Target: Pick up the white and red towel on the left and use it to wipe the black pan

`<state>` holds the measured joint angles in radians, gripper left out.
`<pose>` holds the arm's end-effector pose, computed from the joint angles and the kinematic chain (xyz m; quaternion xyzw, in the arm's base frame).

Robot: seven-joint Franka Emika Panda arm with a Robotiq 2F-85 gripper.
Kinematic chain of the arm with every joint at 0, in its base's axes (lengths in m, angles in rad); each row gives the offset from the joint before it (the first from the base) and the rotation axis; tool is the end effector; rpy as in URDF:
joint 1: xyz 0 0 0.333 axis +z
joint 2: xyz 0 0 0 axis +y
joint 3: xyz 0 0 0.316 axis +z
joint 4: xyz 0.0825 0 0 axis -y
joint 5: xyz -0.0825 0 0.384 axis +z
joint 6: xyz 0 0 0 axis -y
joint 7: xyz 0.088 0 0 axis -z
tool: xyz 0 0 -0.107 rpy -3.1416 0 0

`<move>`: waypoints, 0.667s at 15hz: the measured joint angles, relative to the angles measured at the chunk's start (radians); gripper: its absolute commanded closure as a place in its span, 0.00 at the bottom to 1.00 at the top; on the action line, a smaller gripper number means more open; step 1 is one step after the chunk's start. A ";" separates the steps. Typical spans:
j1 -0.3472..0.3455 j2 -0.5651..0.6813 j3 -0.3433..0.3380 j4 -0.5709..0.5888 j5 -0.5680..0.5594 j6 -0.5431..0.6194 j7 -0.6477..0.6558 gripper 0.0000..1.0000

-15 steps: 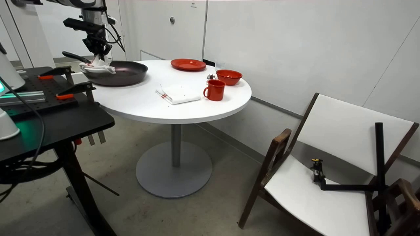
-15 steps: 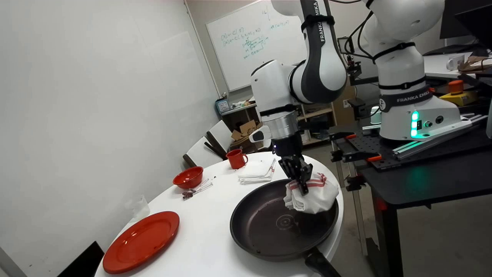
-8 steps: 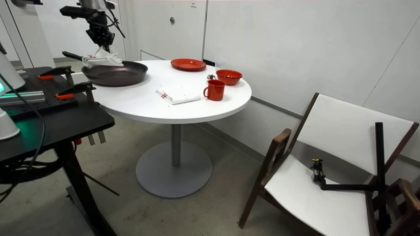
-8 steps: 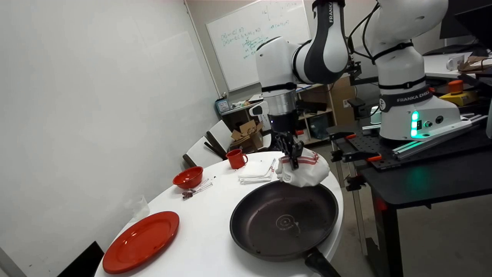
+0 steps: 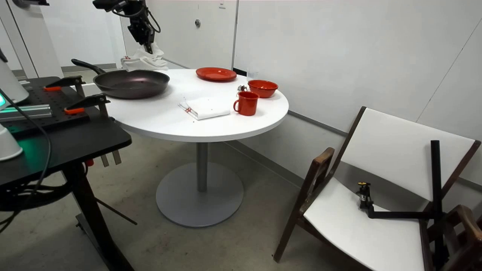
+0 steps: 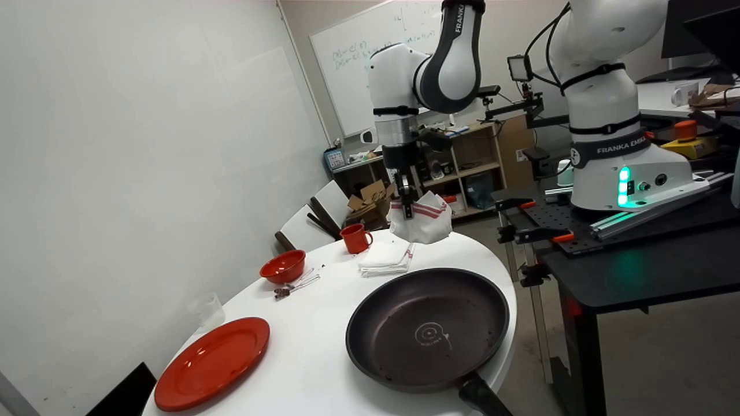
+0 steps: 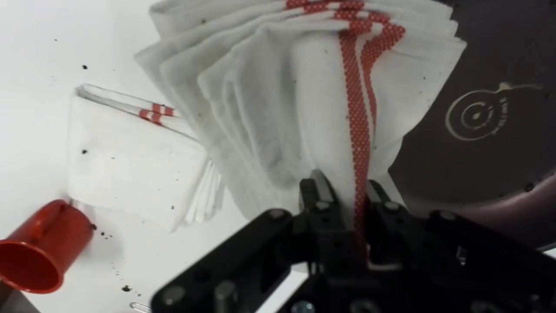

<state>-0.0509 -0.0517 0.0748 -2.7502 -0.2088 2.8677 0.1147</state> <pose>0.4085 0.0210 0.2500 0.9943 0.0526 0.0862 0.0326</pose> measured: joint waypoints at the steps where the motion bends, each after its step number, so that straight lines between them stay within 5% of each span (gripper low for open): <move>1: -0.010 0.000 -0.019 0.013 0.000 -0.012 0.005 0.95; 10: -0.033 0.062 -0.087 0.186 0.015 -0.148 0.047 0.95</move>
<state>-0.0835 0.0099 -0.0122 -2.5645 -0.1935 2.7200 0.1613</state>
